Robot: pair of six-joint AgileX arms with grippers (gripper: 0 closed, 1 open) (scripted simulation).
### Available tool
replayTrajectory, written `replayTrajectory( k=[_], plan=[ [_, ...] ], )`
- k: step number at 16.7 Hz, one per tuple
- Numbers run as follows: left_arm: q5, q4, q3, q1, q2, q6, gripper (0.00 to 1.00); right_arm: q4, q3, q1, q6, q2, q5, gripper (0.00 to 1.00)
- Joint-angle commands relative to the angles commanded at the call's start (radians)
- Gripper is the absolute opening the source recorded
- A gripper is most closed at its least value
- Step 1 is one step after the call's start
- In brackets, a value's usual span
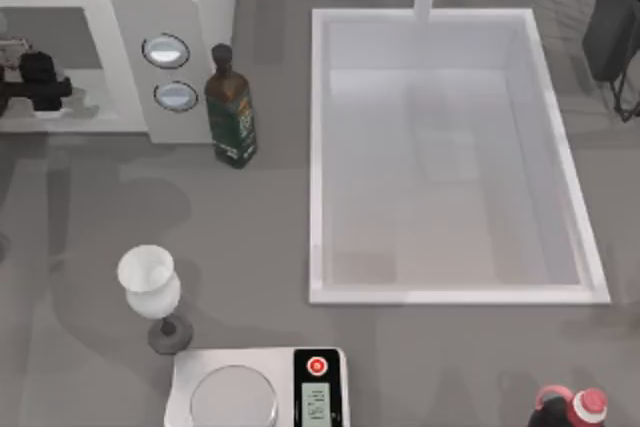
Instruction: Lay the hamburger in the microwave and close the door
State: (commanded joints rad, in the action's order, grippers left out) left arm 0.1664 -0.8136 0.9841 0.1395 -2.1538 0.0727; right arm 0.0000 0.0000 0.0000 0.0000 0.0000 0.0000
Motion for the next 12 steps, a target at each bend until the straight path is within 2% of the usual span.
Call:
replayTrajectory(
  k=[7,12],
  plan=[
    [-0.001,0.007,0.01,0.002,-0.011,-0.001,0.0,0.0,0.0,0.0,0.0,0.0,0.0,1.0],
    [-0.008,0.099,0.224,-0.016,-0.148,-0.007,0.0,0.0,0.0,0.0,0.0,0.0,0.0,1.0]
  ],
)
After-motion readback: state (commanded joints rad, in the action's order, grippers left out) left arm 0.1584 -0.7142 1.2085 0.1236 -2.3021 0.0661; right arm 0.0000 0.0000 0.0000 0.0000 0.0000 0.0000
